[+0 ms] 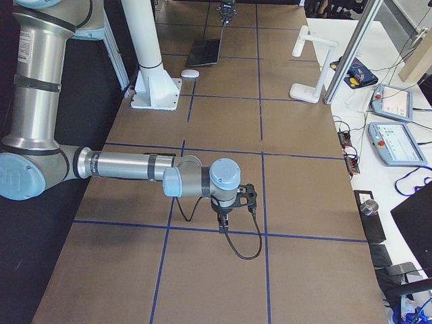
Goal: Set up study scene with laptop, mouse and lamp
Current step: 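Push the laptop with the left gripper farther from the robot, beside the lamp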
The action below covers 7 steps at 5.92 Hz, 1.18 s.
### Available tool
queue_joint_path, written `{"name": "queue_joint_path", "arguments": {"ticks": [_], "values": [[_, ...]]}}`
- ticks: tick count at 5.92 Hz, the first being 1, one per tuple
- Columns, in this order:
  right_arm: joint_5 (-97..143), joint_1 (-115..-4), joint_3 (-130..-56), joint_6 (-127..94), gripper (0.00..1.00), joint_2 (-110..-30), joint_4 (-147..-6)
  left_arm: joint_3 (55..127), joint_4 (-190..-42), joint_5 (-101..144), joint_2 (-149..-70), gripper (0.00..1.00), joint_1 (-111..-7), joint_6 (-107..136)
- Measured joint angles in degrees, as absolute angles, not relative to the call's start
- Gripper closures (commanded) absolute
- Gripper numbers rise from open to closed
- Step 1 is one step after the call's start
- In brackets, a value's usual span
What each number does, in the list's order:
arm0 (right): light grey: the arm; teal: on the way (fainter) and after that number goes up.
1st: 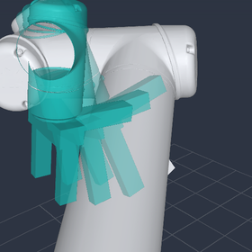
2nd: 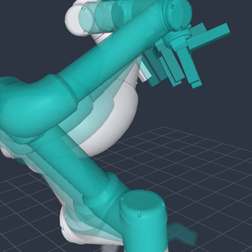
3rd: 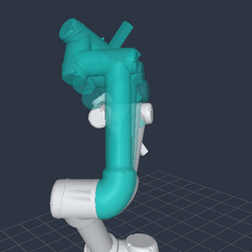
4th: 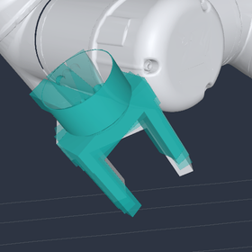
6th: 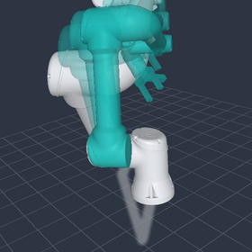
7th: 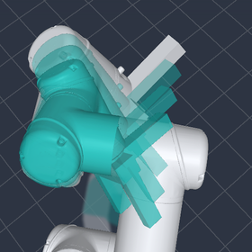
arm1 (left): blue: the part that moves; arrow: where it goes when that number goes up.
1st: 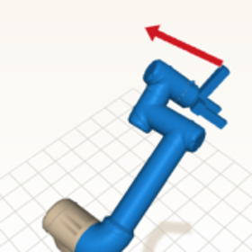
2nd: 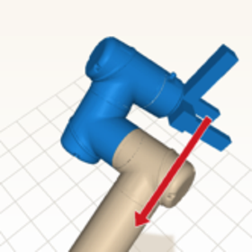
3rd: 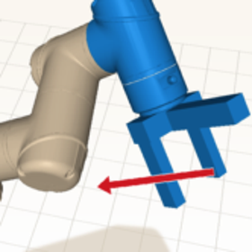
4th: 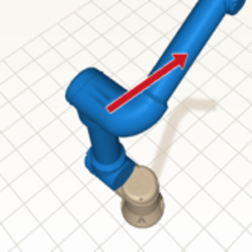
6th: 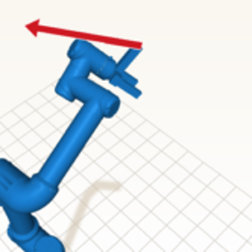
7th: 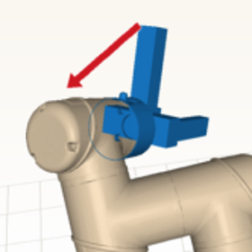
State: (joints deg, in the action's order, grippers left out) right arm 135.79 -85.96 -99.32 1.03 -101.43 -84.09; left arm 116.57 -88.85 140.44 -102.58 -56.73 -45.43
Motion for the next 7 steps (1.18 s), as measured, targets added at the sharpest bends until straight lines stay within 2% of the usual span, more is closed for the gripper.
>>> {"name": "queue_joint_path", "arguments": {"ticks": [2, 4, 7], "values": [[135.8, -86.0, -99.3, 1.0, 0.00, -101.4, -83.6, 104.7, -88.6, 140.1, -114.9, 1.00, -57.5, -45.3], [135.8, -86.0, -99.3, 0.9, 0.00, -101.5, -83.4, 89.1, -90.2, 138.8, -128.7, 1.00, -57.7, -44.5], [135.8, -86.0, -99.2, 0.9, 0.00, -101.7, -83.4, 69.8, -101.5, 137.5, -141.0, 0.98, -57.7, -38.7]]}}
